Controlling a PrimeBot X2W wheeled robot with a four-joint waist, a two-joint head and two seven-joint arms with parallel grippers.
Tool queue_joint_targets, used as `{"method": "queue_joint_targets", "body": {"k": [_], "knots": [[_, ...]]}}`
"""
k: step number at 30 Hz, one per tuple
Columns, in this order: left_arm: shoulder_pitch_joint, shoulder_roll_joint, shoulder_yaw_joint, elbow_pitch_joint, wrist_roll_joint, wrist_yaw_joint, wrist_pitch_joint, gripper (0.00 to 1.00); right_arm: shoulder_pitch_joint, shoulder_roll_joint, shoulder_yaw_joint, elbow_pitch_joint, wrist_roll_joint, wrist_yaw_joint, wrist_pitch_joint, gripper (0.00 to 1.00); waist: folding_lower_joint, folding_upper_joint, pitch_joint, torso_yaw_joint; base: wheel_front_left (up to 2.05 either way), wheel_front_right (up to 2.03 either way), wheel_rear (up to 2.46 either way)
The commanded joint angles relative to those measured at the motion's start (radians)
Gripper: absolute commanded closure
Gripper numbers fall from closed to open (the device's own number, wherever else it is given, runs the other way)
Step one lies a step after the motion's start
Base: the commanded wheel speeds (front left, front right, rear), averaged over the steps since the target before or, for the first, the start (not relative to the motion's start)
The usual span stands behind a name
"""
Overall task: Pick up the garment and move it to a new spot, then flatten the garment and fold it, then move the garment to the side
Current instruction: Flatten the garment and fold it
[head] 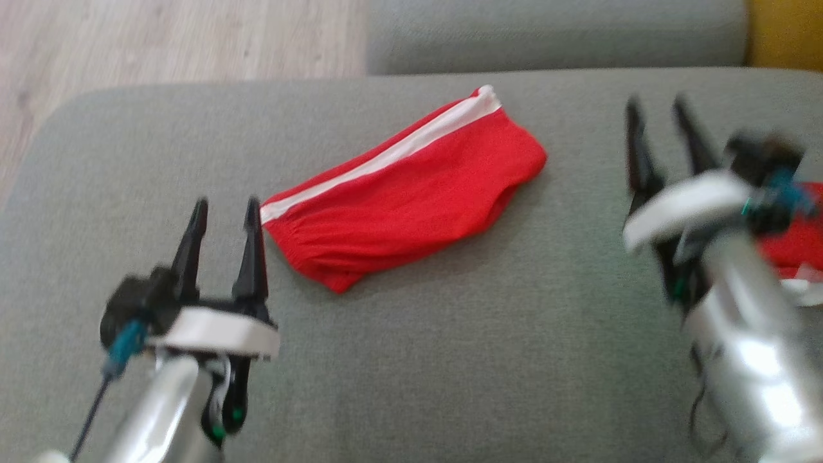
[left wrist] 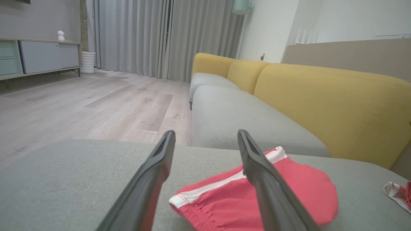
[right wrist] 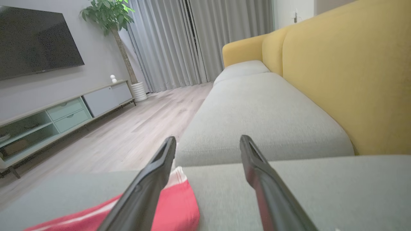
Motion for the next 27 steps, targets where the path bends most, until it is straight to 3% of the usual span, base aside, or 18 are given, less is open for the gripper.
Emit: {"method": "queue_joint_targets", "body": {"k": [1,6,12,27], "knots": [[0.005,0.007,0.074,-0.040,0.029,-0.004,-0.008,0.00,0.058,0.041,-0.023,-0.065,-0.054,0.007,-0.011,0.00,0.0001,0.0000,-0.036,-0.030,0.00,0.00,0.00],[0.123,-0.055,0.152,-0.063,0.096,-0.031,-0.008,0.00,0.248,0.114,-0.141,-0.156,-0.155,0.007,-0.011,0.00,0.0001,0.0000,-0.070,-0.044,0.00,0.00,0.00],[0.229,-0.118,0.219,-0.071,0.165,-0.078,-0.008,0.00,0.384,0.148,-0.192,-0.227,-0.215,0.007,-0.011,0.00,0.0001,0.0000,-0.091,-0.058,0.00,0.00,0.00],[0.229,-0.187,0.292,-0.063,0.270,-0.165,-0.008,0.00,0.385,0.152,-0.182,-0.305,-0.192,0.007,0.056,0.00,0.0001,0.0000,-0.060,-0.024,0.00,0.00,0.00]]}}
